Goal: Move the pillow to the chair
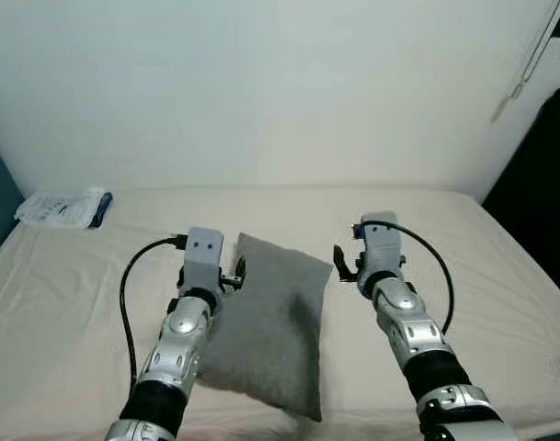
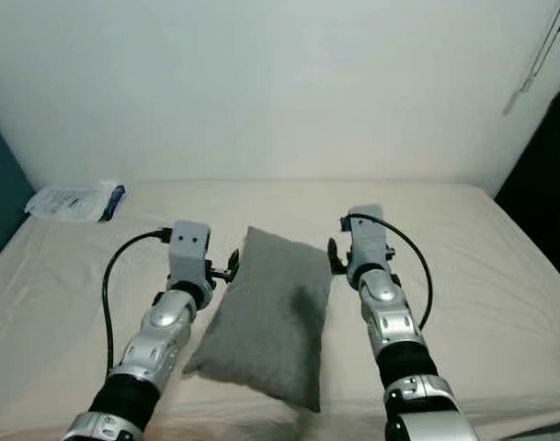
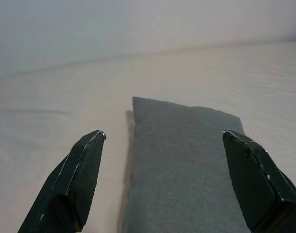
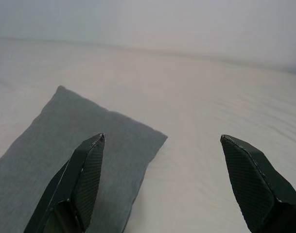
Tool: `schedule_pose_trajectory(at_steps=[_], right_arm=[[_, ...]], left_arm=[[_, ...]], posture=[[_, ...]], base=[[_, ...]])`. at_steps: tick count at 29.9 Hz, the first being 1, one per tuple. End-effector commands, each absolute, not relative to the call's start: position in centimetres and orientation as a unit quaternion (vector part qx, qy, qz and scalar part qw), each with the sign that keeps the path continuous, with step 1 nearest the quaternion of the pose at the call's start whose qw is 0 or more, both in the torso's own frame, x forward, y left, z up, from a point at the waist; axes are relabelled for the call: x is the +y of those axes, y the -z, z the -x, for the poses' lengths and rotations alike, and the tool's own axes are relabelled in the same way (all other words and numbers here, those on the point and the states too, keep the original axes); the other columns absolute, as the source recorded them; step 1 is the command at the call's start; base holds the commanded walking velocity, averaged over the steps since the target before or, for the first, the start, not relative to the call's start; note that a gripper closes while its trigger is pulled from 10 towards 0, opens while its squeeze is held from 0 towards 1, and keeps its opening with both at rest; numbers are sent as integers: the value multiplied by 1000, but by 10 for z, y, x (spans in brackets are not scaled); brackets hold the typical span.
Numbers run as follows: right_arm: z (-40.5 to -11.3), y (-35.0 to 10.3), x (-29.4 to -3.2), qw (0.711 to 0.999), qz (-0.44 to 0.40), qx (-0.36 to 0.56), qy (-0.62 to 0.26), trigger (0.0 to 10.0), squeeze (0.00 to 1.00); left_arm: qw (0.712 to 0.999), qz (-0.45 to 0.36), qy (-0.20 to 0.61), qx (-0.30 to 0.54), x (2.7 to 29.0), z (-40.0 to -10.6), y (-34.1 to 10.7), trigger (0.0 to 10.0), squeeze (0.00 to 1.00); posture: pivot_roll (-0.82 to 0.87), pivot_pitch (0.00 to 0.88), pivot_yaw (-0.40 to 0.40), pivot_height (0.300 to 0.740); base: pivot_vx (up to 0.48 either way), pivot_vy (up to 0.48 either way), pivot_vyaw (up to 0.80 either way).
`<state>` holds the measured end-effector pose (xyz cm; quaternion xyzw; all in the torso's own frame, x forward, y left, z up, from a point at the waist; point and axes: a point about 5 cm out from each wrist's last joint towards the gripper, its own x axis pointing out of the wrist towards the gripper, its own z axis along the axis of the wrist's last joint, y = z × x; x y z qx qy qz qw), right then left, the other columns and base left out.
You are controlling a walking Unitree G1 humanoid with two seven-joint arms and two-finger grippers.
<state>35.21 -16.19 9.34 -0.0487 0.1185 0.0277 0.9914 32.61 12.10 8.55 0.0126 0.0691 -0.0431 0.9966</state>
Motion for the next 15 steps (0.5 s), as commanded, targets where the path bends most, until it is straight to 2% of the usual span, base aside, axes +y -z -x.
schedule_pose_trajectory(at_steps=[1,15], right_arm=[[-354,-94,-159,992,35,120,-29,10000,0],[-353,-92,-158,992,32,119,-30,10000,0]], left_arm=[[996,-20,37,77,126,-325,-81,10000,0],[996,-25,23,78,132,-326,-81,10000,0]], posture=[[-69,0,-61,735],[-65,0,-60,680]], base=[[0,0,0],[0,0,0]])
